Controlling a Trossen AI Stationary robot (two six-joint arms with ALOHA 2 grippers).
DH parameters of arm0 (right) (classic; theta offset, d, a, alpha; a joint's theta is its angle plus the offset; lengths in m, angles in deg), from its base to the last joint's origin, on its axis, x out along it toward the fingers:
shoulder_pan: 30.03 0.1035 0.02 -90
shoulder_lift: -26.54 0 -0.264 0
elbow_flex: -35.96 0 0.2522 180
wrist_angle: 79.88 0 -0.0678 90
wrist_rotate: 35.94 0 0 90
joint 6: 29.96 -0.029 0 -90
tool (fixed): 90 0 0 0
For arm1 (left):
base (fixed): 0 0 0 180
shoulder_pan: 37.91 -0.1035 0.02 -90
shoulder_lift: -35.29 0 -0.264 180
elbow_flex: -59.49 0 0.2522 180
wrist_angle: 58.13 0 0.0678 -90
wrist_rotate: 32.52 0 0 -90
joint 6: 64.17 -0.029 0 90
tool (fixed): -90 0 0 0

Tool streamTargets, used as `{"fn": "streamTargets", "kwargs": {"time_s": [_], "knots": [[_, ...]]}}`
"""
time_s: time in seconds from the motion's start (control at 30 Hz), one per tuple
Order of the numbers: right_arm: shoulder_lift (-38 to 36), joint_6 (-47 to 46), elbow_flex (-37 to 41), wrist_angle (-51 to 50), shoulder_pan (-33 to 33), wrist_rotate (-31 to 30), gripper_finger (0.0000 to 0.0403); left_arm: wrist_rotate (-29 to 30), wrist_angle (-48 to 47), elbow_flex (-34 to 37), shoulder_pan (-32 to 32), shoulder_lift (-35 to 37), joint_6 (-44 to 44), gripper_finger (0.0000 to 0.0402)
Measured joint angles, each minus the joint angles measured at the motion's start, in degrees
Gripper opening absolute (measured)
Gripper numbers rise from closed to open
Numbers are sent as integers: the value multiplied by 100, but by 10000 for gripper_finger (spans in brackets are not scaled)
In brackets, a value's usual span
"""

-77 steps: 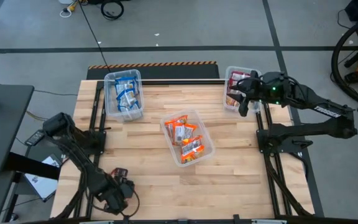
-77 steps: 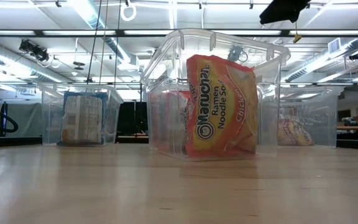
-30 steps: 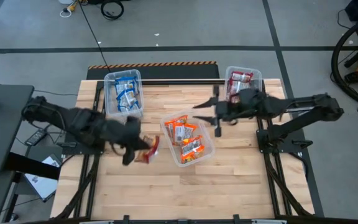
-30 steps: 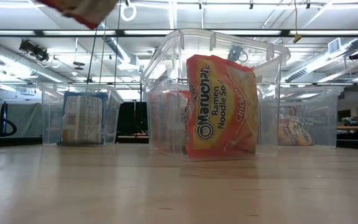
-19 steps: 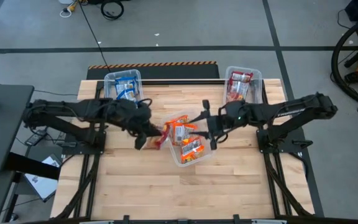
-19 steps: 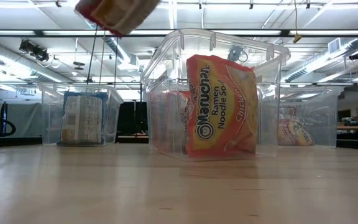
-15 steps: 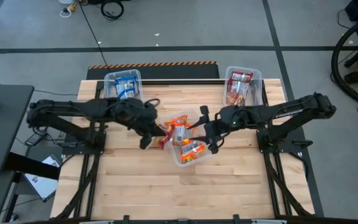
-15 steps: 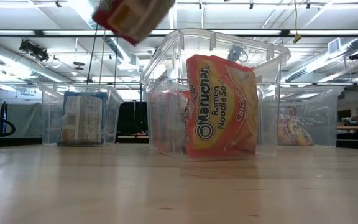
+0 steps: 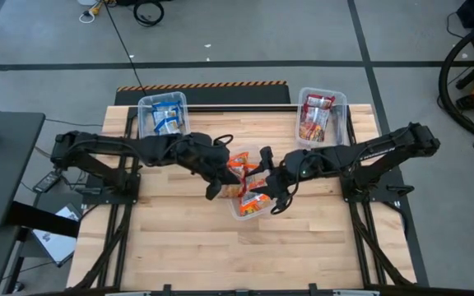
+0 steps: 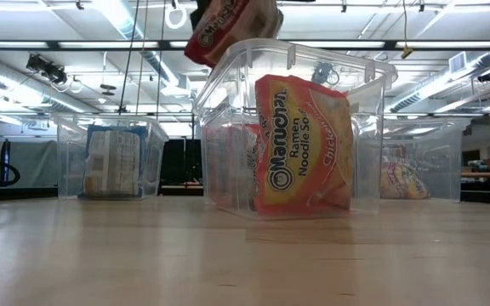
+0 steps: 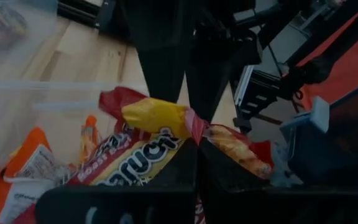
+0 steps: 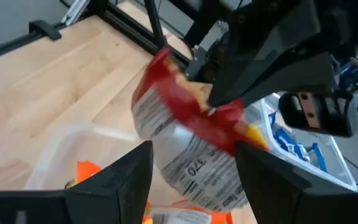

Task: Sort Maruchan noodles
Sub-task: Put the red noodle pack into the right transparent bin

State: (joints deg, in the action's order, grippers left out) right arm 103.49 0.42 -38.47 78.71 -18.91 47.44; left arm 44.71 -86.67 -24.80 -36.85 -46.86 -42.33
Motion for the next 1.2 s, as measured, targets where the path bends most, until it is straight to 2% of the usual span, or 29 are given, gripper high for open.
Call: {"fn": "streamTargets", "kwargs": {"time_s": [0.2,0.4,0.57,0.83,0.93,1.13,1.2], "knots": [[-2,24,0,-3,14,-302,233,0,58,2,0,-130,3,7],[54,24,0,16,13,-129,228,0,206,1,4,-192,-27,7],[189,-79,0,35,13,-101,207,-1,448,1,4,-206,-139,7],[245,-712,0,154,13,-77,138,0,387,1,4,-207,-372,8],[245,-1045,0,158,10,-77,103,0,390,1,0,-205,-455,21],[245,-1806,0,162,-42,102,17,42,379,1,-38,-203,-389,91],[235,-2193,0,150,-88,170,12,34,360,1,-96,-126,-444,121]]}}
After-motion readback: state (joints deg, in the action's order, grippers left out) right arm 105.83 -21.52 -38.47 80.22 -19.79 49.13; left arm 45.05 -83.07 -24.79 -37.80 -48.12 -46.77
